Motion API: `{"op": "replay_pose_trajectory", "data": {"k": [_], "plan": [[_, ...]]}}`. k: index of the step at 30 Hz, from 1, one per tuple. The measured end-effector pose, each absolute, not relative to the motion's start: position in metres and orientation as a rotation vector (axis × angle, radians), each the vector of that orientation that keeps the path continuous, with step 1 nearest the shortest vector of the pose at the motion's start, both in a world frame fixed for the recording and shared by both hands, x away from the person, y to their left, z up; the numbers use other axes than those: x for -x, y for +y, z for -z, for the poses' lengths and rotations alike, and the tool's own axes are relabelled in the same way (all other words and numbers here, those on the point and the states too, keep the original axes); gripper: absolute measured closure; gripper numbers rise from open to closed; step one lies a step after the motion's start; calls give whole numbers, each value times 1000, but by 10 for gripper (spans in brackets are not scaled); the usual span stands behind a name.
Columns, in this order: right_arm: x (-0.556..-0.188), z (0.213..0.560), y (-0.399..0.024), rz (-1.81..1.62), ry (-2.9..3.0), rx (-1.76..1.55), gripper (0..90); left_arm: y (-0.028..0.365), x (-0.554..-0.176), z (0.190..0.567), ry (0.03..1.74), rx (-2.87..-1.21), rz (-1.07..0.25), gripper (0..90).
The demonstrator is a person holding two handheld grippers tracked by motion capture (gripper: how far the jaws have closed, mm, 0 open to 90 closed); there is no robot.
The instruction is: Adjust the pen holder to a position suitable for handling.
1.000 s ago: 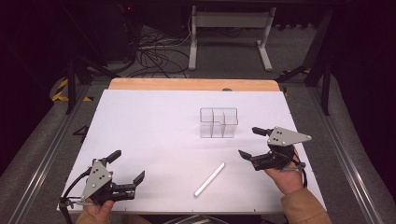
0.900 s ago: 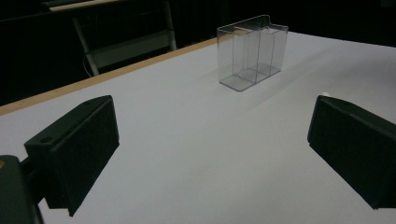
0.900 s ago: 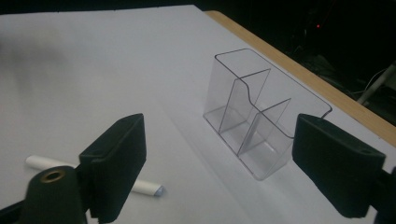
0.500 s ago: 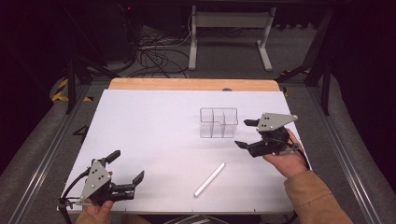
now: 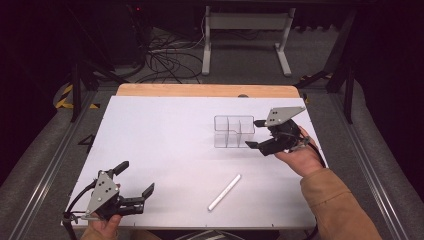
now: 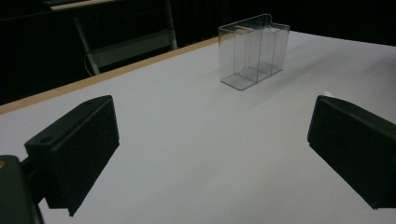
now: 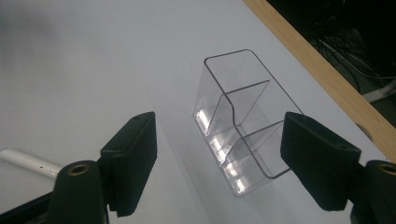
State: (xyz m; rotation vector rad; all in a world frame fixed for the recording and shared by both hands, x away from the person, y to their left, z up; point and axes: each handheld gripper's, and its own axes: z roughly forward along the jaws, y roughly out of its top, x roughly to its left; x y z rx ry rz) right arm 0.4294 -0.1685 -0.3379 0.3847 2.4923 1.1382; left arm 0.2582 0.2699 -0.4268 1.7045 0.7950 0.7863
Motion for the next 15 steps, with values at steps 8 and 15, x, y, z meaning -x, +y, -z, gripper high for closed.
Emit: {"op": "replay_pose_trajectory", "data": {"k": [8,15], "plan": [[-442,336,-162,-1102,2495,-380,286,270,-258,427,795,-1704,-785,29],[-448,335,-155,-1047,2491,-334,302,271,-259,427,796,-1703,-783,29]]}}
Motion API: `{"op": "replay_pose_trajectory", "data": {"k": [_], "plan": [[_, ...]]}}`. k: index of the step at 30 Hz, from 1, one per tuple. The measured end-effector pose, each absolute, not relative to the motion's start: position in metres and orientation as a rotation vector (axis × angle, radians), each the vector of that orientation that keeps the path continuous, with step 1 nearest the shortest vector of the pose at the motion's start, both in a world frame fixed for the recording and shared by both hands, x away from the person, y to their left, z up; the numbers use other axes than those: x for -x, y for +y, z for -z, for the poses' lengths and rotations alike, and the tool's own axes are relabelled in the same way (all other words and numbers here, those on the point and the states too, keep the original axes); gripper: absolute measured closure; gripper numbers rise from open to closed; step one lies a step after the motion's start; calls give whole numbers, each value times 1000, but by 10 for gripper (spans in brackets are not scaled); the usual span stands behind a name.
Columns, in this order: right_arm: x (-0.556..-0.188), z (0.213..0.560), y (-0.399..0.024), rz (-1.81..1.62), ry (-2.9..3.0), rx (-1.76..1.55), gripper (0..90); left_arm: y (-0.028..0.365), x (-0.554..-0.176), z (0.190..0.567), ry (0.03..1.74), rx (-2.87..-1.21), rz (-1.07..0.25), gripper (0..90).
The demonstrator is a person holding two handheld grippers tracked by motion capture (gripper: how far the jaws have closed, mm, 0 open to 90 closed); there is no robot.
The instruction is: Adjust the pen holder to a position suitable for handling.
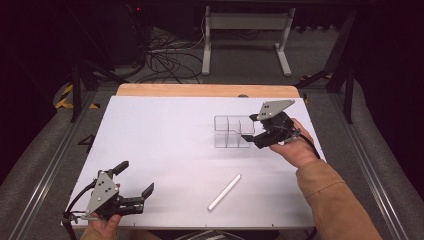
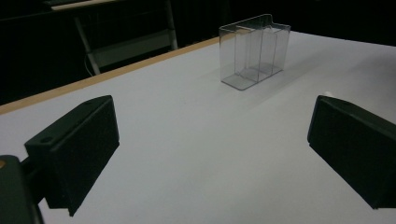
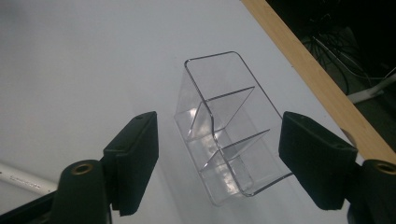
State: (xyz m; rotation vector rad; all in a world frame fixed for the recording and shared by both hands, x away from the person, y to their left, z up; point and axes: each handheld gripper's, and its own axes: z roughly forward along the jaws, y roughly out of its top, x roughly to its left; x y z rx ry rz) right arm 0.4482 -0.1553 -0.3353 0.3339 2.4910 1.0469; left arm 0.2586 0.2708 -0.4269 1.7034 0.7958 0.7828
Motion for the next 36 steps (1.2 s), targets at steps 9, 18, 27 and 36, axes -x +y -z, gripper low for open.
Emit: {"op": "replay_pose_trajectory", "data": {"k": [9,18,27,36], "plan": [[-461,338,-153,-1024,2533,-304,350,270,-259,427,792,-1705,-783,29],[-478,346,-137,-897,2599,-278,418,272,-260,427,794,-1707,-786,29],[-487,361,-119,-792,2655,-209,493,272,-260,427,795,-1702,-780,29],[-495,378,-107,-699,2696,-179,559,273,-260,427,797,-1701,-776,29]]}}
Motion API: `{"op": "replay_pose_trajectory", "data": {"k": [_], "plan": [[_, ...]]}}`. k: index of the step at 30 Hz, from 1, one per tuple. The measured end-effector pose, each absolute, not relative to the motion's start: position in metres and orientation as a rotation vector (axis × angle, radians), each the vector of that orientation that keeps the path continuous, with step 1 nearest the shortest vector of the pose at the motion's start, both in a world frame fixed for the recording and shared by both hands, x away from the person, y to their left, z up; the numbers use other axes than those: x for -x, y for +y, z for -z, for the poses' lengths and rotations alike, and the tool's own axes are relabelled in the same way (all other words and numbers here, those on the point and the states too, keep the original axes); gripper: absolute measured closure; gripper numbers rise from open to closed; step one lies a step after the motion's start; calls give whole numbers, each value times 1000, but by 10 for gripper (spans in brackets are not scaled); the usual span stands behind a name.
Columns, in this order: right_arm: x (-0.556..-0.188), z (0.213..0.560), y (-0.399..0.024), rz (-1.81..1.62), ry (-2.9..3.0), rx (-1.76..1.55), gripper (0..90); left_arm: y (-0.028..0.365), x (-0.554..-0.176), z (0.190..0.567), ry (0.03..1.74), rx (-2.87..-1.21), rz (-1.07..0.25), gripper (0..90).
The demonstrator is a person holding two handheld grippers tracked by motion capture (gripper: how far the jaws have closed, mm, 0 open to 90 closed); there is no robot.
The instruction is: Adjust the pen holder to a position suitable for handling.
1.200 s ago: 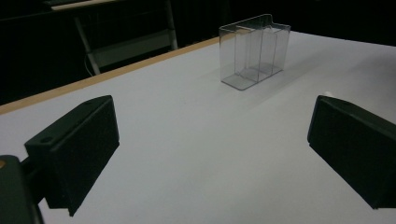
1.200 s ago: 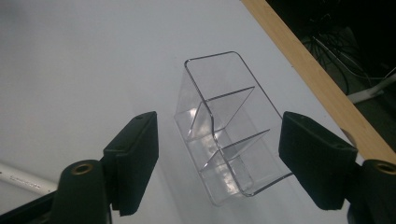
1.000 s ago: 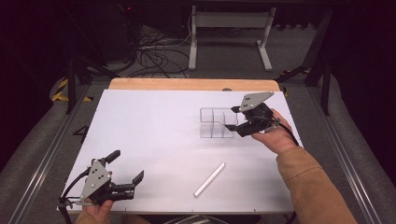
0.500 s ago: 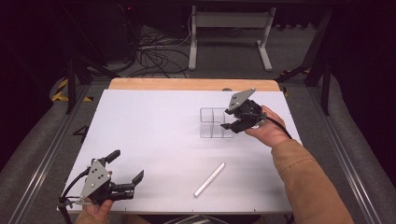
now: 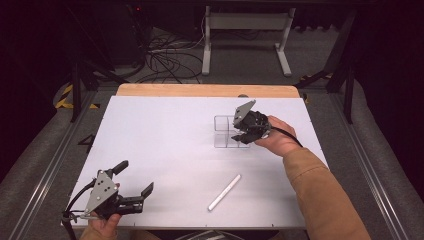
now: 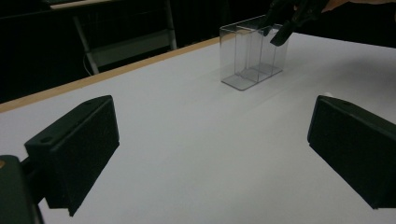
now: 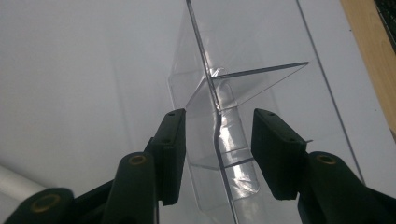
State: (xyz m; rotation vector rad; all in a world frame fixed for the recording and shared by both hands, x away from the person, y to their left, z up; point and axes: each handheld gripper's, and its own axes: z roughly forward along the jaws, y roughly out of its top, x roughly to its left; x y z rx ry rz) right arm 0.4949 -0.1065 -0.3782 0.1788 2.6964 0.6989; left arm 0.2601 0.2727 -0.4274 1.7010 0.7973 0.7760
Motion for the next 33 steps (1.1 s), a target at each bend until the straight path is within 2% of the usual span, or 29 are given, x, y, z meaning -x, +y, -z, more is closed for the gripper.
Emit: {"op": "replay_pose_trajectory", "data": {"k": [10,18,33], "plan": [[-499,393,-94,-636,2725,-154,620,273,-261,428,798,-1698,-771,29],[-499,398,-89,-583,2731,-95,745,274,-261,428,801,-1695,-767,29],[-496,397,-89,-570,2732,-47,771,274,-261,428,801,-1694,-768,30]]}}
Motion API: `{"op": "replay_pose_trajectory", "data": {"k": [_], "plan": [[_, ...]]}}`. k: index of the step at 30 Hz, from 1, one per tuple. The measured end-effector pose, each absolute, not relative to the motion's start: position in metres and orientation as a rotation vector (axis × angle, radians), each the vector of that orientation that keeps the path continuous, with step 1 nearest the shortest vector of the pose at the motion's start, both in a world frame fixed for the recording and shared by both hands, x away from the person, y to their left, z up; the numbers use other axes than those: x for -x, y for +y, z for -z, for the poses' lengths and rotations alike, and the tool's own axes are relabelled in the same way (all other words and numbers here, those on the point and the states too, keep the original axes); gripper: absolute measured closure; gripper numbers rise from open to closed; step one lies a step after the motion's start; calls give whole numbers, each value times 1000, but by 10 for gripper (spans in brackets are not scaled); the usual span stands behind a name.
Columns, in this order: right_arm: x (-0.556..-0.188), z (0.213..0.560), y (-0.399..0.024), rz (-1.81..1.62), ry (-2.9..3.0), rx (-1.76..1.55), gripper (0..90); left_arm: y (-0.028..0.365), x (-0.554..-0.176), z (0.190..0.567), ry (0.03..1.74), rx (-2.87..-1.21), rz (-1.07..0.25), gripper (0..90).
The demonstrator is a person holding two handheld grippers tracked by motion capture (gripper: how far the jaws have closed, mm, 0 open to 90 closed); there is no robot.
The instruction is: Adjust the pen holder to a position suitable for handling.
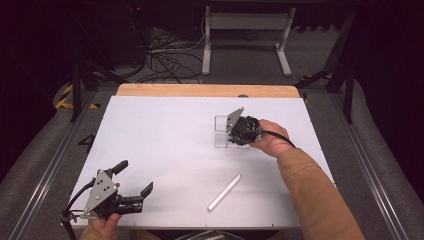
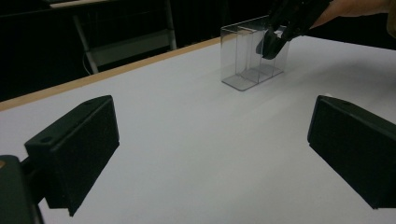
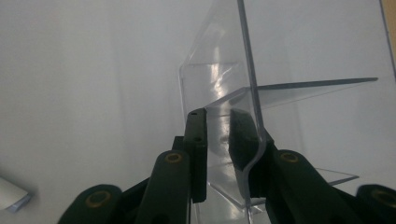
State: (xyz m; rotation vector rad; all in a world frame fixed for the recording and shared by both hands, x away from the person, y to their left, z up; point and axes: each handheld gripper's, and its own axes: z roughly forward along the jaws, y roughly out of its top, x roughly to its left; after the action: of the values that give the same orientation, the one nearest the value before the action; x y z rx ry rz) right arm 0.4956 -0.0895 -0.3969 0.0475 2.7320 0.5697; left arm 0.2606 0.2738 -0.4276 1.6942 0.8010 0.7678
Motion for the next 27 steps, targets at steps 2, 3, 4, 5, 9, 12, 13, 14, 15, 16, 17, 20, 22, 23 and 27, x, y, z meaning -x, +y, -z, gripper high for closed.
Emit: {"op": "replay_pose_trajectory", "data": {"k": [2,3,4,5,9,12,13,14,15,16,17,20,22,23,27], "plan": [[-495,396,-89,-580,2727,-34,780,274,-261,428,801,-1693,-768,30],[-494,396,-89,-573,2734,-44,785,274,-261,428,802,-1693,-767,29],[-494,396,-89,-575,2731,-29,788,274,-261,428,801,-1693,-768,30],[-493,396,-90,-566,2742,-41,791,274,-261,428,801,-1693,-768,29],[-490,393,-89,-567,2740,-20,798,273,-261,428,803,-1695,-768,29],[-486,390,-87,-585,2734,-19,803,273,-261,428,802,-1695,-767,29],[-486,390,-87,-585,2734,-19,803,273,-261,428,802,-1695,-767,29],[-485,387,-86,-595,2726,1,804,273,-261,428,800,-1696,-770,29],[-480,383,-83,-621,2722,9,804,273,-261,428,800,-1696,-769,29],[-477,381,-81,-629,2719,17,804,273,-261,428,800,-1696,-770,30],[-475,379,-79,-629,2722,8,803,273,-261,428,801,-1695,-771,29],[-467,372,-69,-635,2719,35,804,273,-261,428,801,-1696,-770,29],[-462,369,-63,-644,2726,44,804,273,-260,427,802,-1696,-767,30],[-460,368,-59,-655,2730,59,804,273,-260,427,800,-1696,-770,29],[-451,369,-46,-638,2757,59,804,273,-260,428,801,-1694,-767,30]]}}
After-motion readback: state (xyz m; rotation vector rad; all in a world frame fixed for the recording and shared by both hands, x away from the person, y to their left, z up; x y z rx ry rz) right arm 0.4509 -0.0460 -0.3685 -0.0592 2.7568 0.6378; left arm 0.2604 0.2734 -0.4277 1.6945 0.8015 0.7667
